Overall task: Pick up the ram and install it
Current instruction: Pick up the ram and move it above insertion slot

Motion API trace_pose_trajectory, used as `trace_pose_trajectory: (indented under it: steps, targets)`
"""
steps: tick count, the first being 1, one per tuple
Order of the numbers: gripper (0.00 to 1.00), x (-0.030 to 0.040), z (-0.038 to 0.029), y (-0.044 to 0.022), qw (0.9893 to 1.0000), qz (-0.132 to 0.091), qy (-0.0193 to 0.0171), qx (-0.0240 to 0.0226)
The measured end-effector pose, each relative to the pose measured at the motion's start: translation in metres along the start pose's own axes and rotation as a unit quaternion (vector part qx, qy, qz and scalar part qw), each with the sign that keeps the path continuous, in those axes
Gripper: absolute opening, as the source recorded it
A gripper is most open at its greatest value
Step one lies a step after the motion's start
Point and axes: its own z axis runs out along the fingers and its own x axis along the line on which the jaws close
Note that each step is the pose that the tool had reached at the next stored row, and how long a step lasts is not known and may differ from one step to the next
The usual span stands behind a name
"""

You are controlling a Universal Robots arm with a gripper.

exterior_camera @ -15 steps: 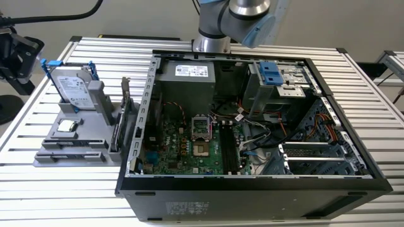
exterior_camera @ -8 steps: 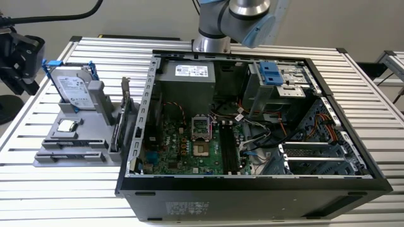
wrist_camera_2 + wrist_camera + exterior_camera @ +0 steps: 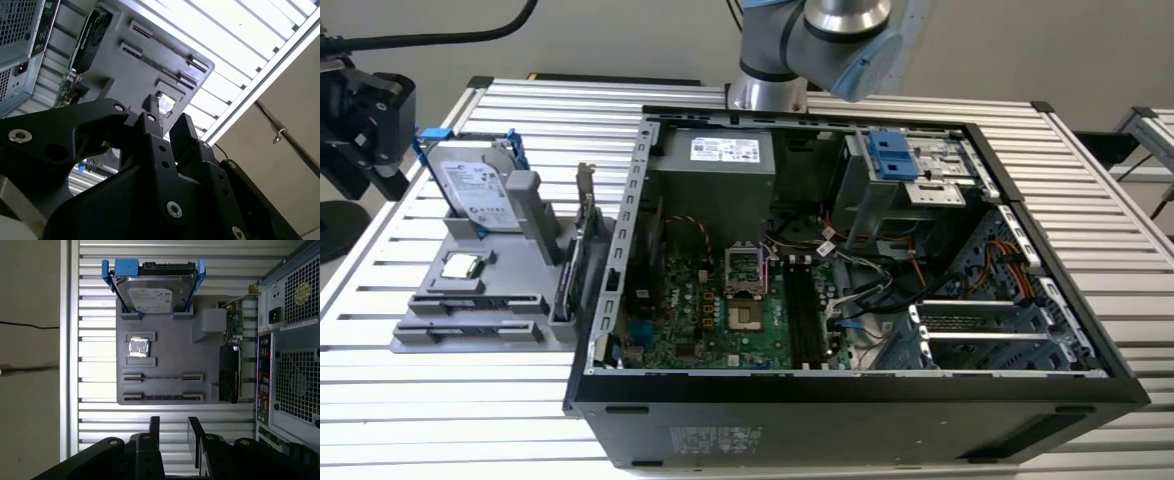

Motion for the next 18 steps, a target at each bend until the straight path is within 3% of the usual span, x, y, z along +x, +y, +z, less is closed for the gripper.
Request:
trace_pose_trajectory:
  steps: [6, 10, 14, 18]
  targets:
    - [1.0, 0.0, 0.0, 0.0, 1.0, 0.001, 0.0, -0.0005]
    - [1.0, 0.0001, 0.0001, 0.0, 0.9996, 0.027, -0.0016, -0.0003]
    - [1.0, 0.0002, 0.0006, -0.0001, 0.9983, 0.058, -0.0034, 0.0001]
    - [1.0, 0.0002, 0.001, -0.0001, 0.9961, 0.089, -0.0053, 0.0003]
